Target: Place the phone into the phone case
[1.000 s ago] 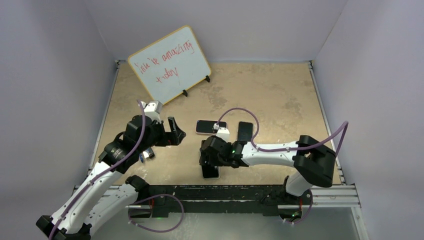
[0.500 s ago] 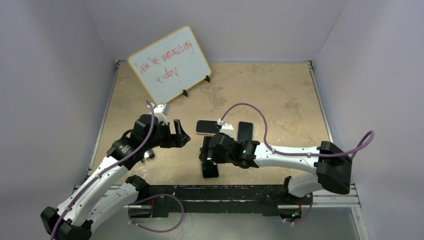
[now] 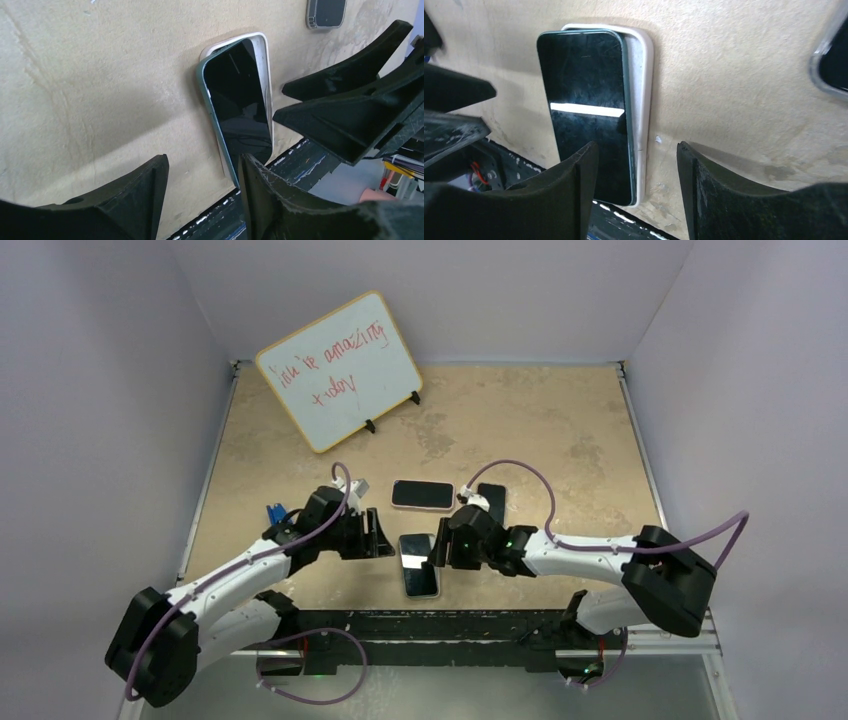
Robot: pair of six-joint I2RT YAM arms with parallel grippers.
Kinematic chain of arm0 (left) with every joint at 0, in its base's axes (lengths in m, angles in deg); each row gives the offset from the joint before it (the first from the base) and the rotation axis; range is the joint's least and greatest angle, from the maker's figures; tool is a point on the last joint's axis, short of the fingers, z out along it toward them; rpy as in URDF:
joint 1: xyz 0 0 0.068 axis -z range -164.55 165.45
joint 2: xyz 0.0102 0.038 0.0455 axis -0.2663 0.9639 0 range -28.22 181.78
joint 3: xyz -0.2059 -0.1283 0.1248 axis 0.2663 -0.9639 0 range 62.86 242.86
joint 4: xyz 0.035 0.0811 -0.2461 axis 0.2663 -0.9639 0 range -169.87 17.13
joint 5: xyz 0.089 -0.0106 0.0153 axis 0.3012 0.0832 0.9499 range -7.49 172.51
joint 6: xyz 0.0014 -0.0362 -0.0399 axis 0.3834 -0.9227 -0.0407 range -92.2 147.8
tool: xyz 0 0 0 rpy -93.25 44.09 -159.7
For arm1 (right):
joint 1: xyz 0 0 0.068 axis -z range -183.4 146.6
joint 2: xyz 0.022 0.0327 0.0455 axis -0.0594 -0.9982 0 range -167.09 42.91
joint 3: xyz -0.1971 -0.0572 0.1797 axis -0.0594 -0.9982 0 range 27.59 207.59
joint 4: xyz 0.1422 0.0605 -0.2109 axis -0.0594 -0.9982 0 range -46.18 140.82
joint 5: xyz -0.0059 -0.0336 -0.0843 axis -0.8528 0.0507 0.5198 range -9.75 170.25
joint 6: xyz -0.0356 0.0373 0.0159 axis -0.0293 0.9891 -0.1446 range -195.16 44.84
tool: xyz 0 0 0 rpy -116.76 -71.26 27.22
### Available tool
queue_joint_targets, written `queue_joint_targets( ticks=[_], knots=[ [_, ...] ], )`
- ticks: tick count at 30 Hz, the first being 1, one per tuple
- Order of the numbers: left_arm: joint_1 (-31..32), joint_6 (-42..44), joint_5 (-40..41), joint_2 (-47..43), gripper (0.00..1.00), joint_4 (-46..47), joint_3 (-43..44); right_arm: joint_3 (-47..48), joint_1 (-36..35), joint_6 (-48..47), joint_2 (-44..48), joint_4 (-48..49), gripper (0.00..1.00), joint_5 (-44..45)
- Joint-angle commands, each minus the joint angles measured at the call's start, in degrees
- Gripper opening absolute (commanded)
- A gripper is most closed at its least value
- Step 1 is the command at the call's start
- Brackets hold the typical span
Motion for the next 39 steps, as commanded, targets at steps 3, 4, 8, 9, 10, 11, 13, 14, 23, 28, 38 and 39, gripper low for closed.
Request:
queue_joint_targets(
  ticks=[3, 4, 8, 9, 10, 11, 13, 14, 23, 28, 38, 39],
  knots=[
    [0.5, -3.1, -5.0, 5.1, 0.49, 14.5, -2.6, -2.6, 0.7, -0.8, -0.4, 9.1, 0.57, -5.8],
    [0.6, -3.6, -5.5, 5.9, 0.47, 16.7, -3.2, -2.8, 0.7, -0.7, -0.8, 9.5, 0.56, -6.2],
    [0.9, -3.1, -5.9, 8.8, 0.41, 21.0, -4.6, -2.8, 0.7, -0.5, -2.5, 10.4, 0.55, -6.6],
    [0.9, -2.6, -5.9, 9.4, 0.40, 21.4, -4.8, -2.9, 0.7, -0.5, -3.0, 10.9, 0.55, -6.6],
    [1.0, -2.0, -5.9, 10.1, 0.39, 21.8, -4.8, -3.0, 0.8, -0.4, -3.6, 11.6, 0.54, -6.7],
    [1.0, -1.8, -5.9, 10.5, 0.37, 22.0, -4.7, -3.0, 0.7, -0.5, -4.2, 12.2, 0.54, -7.6],
    [1.1, -1.6, -6.0, 11.4, 0.35, 22.9, -4.7, -3.0, 0.7, -0.4, -5.2, 14.0, 0.54, -8.9],
    [1.3, -1.5, -6.0, 11.9, 0.34, 23.5, -4.7, -3.2, 0.7, -0.3, -5.4, 15.3, 0.54, -9.6],
    [3.3, -0.8, -6.9, 17.0, 0.21, 27.3, -4.1, -4.6, 0.7, 0.2, -4.4, 21.4, 0.53, -10.3],
    [5.6, -0.6, -6.7, 18.0, 0.14, 28.5, -3.2, -5.0, 0.7, 0.2, -5.5, 22.7, 0.50, -10.5],
    [8.0, 0.7, -1.1, 18.7, 0.28, 23.0, 0.2, -5.4, 0.7, -0.6, -6.5, 24.2, 0.44, -9.8],
    [8.0, 0.4, 0.0, 17.8, 0.30, 21.8, 0.2, -5.4, 0.7, -0.6, -6.5, 24.2, 0.44, -9.9]
  ],
)
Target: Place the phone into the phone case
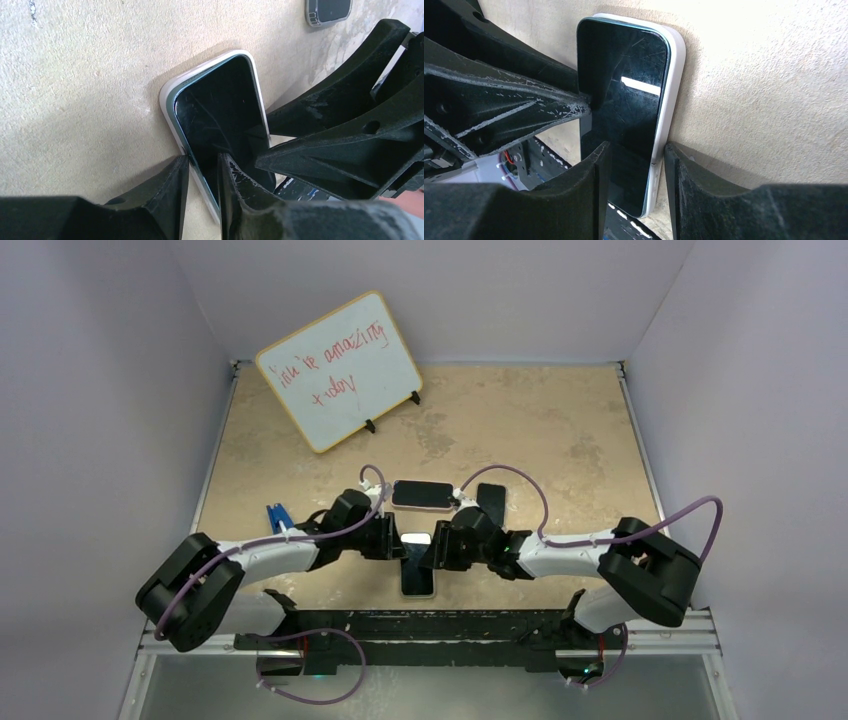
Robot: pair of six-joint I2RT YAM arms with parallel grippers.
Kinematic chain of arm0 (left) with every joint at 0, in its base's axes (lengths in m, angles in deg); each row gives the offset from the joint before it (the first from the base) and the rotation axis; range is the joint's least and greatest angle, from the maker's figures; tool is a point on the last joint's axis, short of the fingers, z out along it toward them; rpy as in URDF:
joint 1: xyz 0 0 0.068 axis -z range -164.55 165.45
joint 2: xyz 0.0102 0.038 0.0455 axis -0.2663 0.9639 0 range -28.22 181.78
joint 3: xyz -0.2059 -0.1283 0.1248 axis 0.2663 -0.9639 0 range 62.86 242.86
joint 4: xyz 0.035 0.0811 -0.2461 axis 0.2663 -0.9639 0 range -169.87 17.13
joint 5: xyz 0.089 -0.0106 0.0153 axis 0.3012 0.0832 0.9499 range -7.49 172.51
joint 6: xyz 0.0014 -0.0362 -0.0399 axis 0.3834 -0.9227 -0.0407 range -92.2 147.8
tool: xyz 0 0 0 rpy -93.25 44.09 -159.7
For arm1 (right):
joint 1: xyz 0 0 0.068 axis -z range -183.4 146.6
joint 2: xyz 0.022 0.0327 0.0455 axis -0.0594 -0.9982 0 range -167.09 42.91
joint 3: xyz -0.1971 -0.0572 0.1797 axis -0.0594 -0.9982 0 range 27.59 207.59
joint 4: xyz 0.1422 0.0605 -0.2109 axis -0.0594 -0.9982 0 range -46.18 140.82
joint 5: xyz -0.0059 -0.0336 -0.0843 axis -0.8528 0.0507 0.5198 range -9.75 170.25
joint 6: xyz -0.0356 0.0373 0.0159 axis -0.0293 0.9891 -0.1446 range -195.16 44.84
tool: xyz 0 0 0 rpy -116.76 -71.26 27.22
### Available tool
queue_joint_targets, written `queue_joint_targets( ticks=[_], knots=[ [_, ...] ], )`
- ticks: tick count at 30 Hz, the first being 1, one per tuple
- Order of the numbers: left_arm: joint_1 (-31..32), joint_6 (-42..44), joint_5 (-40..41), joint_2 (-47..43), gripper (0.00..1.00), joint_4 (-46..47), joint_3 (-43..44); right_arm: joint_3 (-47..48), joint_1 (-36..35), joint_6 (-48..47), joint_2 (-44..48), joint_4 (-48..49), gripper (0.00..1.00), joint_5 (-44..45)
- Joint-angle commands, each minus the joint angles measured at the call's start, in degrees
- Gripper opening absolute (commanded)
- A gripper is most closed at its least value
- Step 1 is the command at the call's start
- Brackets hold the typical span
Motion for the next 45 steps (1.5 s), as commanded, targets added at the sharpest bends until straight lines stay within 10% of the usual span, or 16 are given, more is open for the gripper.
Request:
queue_joint_targets(
  ticks=[1, 19, 34, 45],
  knots=[
    [1.9, 0.2, 2.2, -1.6, 0.31, -2.2, 2.3, -0.1, -0.4, -0.4, -1.3, 5.5, 0.44, -0.6],
    [1.9, -1.0, 2.6, -5.8, 0.22, -3.9, -2.1, -2.1, -0.4, 2.8, -2.7, 9.4, 0.45, -1.1],
    [1.8, -4.9, 0.5, -9.3, 0.14, -3.6, -6.8, -10.9, 0.3, 7.9, 0.2, 43.0, 0.45, -7.5],
    [1.8, -7.1, -3.0, -10.1, 0.15, 1.2, -8.6, -13.2, 0.3, 7.6, -2.0, 49.6, 0.46, -8.0]
  ],
)
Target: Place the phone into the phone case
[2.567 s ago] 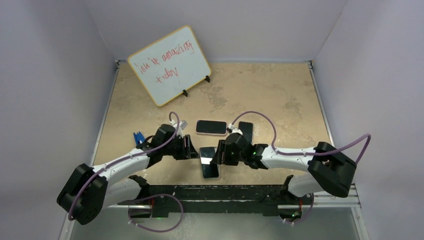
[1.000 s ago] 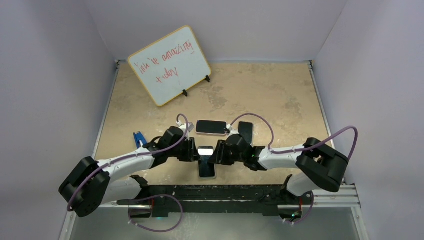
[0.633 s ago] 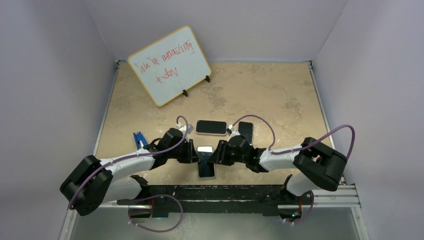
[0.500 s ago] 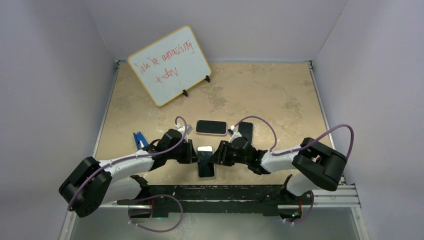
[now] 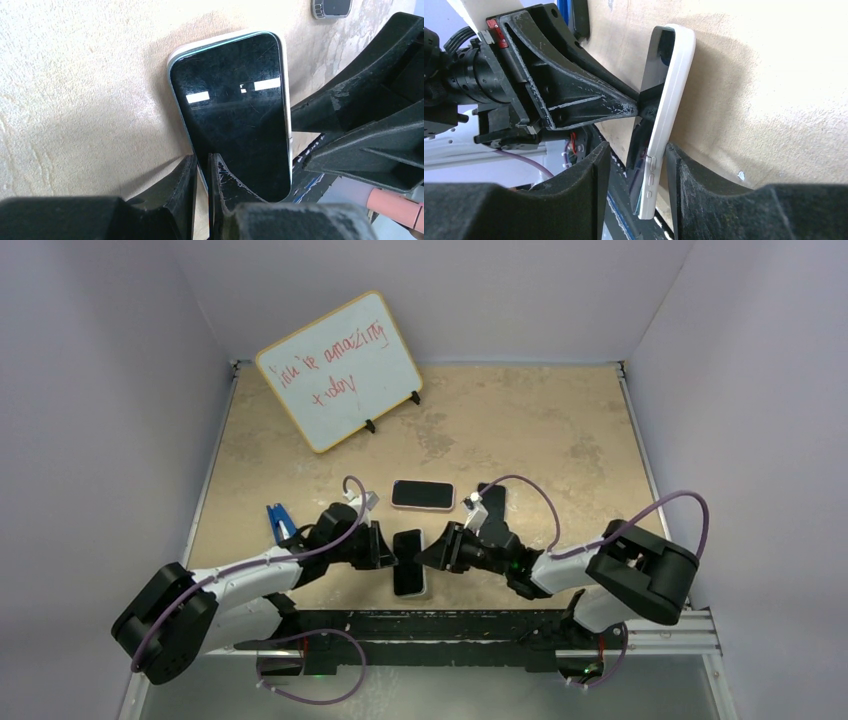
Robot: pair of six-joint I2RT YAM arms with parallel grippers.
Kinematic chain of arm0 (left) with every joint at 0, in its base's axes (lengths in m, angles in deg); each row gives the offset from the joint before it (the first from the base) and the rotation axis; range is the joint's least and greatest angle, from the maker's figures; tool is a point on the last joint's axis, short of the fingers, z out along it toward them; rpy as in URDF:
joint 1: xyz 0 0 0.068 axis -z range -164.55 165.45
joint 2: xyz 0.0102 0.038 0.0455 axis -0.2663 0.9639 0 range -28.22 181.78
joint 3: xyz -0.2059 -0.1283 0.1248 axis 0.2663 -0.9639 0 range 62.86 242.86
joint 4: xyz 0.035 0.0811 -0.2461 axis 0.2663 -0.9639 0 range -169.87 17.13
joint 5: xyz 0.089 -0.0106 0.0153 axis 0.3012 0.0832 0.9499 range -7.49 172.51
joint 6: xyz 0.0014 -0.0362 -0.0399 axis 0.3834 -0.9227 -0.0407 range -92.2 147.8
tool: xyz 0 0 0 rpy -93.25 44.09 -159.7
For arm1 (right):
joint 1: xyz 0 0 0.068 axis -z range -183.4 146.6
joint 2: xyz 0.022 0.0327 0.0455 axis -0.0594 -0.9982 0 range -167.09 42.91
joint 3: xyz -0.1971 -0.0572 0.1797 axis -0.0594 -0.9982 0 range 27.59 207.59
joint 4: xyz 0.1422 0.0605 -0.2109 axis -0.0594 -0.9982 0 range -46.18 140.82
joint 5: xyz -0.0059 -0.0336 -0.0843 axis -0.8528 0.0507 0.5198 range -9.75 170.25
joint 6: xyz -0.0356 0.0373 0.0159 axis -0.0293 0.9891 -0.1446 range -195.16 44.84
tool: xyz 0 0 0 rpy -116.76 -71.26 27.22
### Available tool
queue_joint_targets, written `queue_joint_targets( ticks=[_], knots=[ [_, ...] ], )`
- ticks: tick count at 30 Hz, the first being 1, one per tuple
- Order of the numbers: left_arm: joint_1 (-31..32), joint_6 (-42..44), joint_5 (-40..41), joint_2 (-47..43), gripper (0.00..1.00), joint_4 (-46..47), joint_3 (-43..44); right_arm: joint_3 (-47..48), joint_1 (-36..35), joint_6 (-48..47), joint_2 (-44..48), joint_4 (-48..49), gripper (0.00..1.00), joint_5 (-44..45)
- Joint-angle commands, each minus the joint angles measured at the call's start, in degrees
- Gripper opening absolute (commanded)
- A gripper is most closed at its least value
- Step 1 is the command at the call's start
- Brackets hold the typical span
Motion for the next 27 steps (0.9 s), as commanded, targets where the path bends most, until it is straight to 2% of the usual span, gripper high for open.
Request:
queue_joint_targets(
  ticks=[1, 4, 7, 12, 16, 19, 23, 27],
  knots=[
    [0.9, -2.3, -6.4, 0.6, 0.15, 4.2, -2.3, 1.2, -0.5, 2.3, -3.0, 14.9, 0.46, -4.3],
    [0.9, -3.0, -6.7, 0.1, 0.14, 4.9, -2.8, 0.8, -0.6, 4.2, -6.5, 19.4, 0.46, -5.5],
    [1.0, -3.3, -6.6, -0.8, 0.14, 5.0, -2.9, 1.1, -0.5, 5.6, -9.5, 19.8, 0.44, -6.8],
    [0.9, -3.2, -6.1, -1.6, 0.15, 3.8, -2.6, 0.7, -0.5, 6.3, -10.8, 19.5, 0.24, -6.2],
    [0.9, -3.0, -5.7, -3.5, 0.21, 2.2, -1.6, -0.4, -0.4, 5.5, -7.8, 17.4, 0.05, -4.5],
    [0.2, -1.7, -4.9, -6.5, 0.32, -2.5, 1.3, -0.2, -0.2, 2.9, -3.2, 12.5, 0.00, -3.8],
    [-1.8, 0.1, -4.9, -13.0, 0.61, -9.8, 6.4, 0.5, -0.2, -2.0, 5.7, 3.3, 0.00, -2.7],
    [-2.6, 1.2, -6.3, -18.8, 0.81, -13.3, 12.0, 1.8, -0.1, -6.0, 16.2, -4.9, 0.00, -2.3]
  ],
)
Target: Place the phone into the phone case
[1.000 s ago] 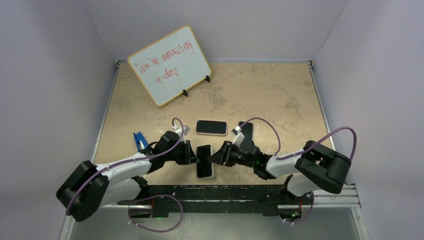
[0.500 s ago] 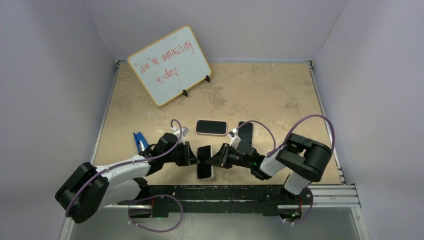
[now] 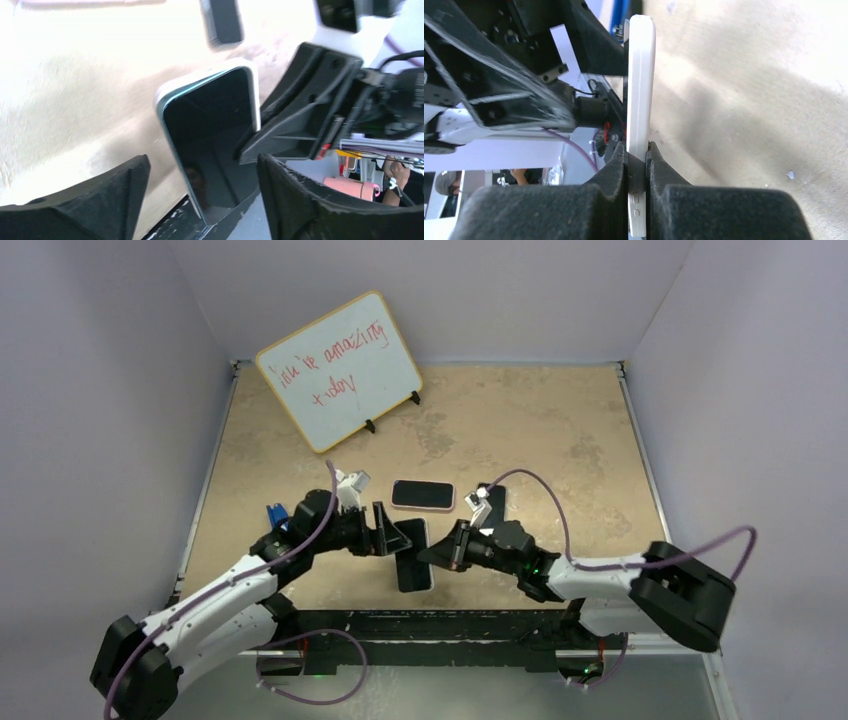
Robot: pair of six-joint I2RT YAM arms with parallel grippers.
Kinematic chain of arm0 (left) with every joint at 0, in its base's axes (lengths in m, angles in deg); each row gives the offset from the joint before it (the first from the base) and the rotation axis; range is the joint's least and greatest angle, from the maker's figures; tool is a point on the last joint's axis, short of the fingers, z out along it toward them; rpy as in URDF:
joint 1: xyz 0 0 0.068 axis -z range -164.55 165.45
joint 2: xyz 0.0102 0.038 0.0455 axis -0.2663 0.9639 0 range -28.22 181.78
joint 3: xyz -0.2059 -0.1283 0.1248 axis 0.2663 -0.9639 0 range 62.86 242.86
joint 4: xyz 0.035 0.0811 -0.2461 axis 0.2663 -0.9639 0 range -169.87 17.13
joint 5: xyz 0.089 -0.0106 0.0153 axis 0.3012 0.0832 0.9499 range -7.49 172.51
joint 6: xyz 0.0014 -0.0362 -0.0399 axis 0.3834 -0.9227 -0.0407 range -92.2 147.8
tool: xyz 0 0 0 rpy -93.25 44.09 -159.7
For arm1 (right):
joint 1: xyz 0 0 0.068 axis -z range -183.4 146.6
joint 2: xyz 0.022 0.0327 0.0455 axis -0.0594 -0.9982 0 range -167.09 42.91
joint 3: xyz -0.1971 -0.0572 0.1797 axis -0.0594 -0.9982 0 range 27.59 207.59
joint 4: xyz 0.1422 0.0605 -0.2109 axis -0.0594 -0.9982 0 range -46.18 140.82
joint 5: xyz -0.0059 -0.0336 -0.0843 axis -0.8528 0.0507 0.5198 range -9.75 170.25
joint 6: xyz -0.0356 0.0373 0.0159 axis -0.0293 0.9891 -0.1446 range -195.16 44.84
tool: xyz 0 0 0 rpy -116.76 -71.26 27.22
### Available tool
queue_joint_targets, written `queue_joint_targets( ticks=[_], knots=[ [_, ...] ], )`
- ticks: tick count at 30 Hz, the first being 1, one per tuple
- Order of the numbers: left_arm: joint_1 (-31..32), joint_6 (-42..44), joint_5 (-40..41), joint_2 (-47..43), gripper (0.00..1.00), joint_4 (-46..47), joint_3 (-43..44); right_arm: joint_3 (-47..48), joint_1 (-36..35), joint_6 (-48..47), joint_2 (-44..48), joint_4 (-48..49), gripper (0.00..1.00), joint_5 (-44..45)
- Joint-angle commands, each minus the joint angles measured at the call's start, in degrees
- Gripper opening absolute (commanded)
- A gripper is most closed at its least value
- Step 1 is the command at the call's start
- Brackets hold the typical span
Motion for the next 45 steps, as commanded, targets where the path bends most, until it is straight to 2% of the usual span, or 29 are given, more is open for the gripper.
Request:
queue_joint_targets(
  ticks=[1, 4, 9, 14, 22, 29, 34, 38, 45],
  knots=[
    [-0.9, 2.2, -2.6, -6.0, 0.86, -3.8, 8.3, 2.8, -0.1, -6.1, 10.8, -4.9, 0.00, 0.3],
    [-1.0, 3.3, -4.2, -8.0, 0.90, -4.9, 12.1, 2.7, -0.1, -7.0, 16.4, -4.3, 0.00, -1.9],
    [-1.0, 5.6, -8.5, -9.8, 0.91, -5.7, 17.0, 3.0, -0.1, -6.0, 21.8, 0.4, 0.00, -7.5],
    [-1.0, 6.3, -10.7, -11.5, 0.91, -5.3, 19.2, 3.4, -0.1, -2.4, 21.9, 8.9, 0.00, -12.6],
    [-1.1, 5.6, -12.2, -12.0, 0.90, -4.3, 19.2, 6.1, -0.2, -0.7, 19.2, 14.2, 0.00, -17.7],
    [-1.0, 7.7, -7.5, -13.0, 0.91, -12.6, 26.0, 7.2, -0.1, -5.8, 25.5, -1.0, 0.00, -12.2],
    [-1.1, 7.1, -2.2, -14.5, 0.90, -17.6, 28.2, 7.5, -0.1, -8.0, 29.5, -4.9, 0.00, -9.4],
    [-1.1, 5.4, -4.8, -14.9, 0.90, -13.8, 26.6, 8.5, -0.1, -7.8, 28.7, -2.5, 0.00, -12.4],
    [-1.0, -0.6, -11.0, -15.0, 0.89, -0.9, 20.2, 7.7, -0.2, -4.5, 26.3, 6.7, 0.00, -16.7]
  ],
)
